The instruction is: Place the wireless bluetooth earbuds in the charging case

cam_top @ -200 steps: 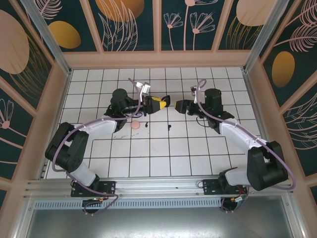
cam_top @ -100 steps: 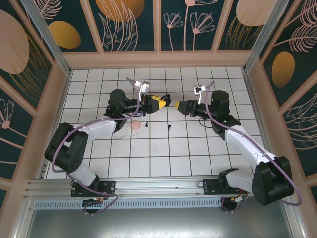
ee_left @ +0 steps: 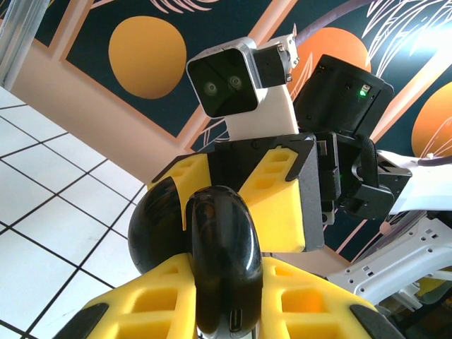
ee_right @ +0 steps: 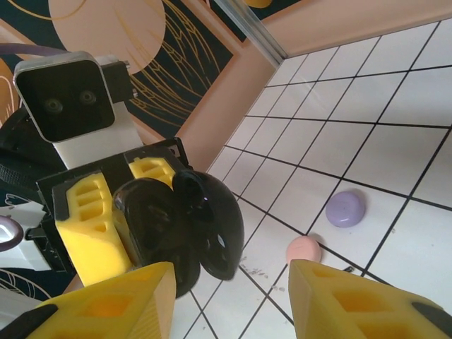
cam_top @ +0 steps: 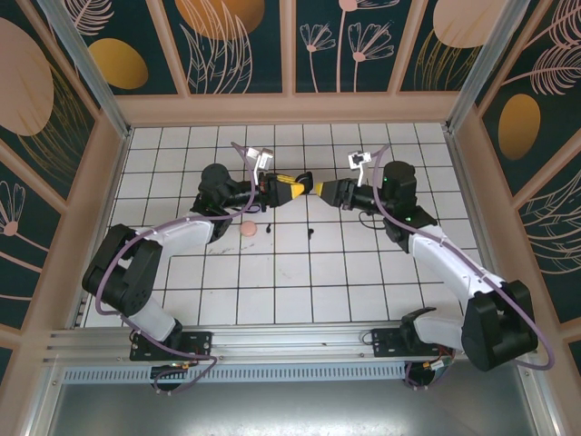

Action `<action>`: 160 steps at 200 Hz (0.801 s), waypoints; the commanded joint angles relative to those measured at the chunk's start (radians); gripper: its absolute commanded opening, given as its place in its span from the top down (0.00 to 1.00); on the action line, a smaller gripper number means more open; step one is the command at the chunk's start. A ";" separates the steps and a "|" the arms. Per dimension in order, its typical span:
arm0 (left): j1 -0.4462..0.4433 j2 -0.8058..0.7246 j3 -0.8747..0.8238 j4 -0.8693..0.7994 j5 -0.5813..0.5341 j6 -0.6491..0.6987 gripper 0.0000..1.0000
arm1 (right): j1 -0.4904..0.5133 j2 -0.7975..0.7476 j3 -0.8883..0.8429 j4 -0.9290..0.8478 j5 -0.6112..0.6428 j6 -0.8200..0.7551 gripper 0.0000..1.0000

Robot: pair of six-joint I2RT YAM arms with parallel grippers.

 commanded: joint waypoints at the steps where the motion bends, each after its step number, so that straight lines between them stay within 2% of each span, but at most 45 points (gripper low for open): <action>1: -0.003 0.008 -0.001 0.060 0.020 -0.014 1.00 | 0.016 0.028 0.046 0.042 -0.012 0.001 0.54; 38: -0.002 0.005 0.001 0.062 0.017 -0.013 1.00 | 0.032 0.054 0.053 0.035 -0.005 -0.006 0.59; 79: -0.003 0.006 0.002 0.065 0.020 -0.016 1.00 | 0.031 0.057 0.041 0.031 0.018 -0.008 0.68; 120: -0.004 0.008 0.000 0.077 0.025 -0.025 1.00 | 0.031 0.077 0.064 0.039 0.019 0.002 0.70; 160: -0.006 0.014 -0.009 0.090 0.026 -0.034 1.00 | 0.037 0.093 0.094 0.033 0.009 0.002 0.80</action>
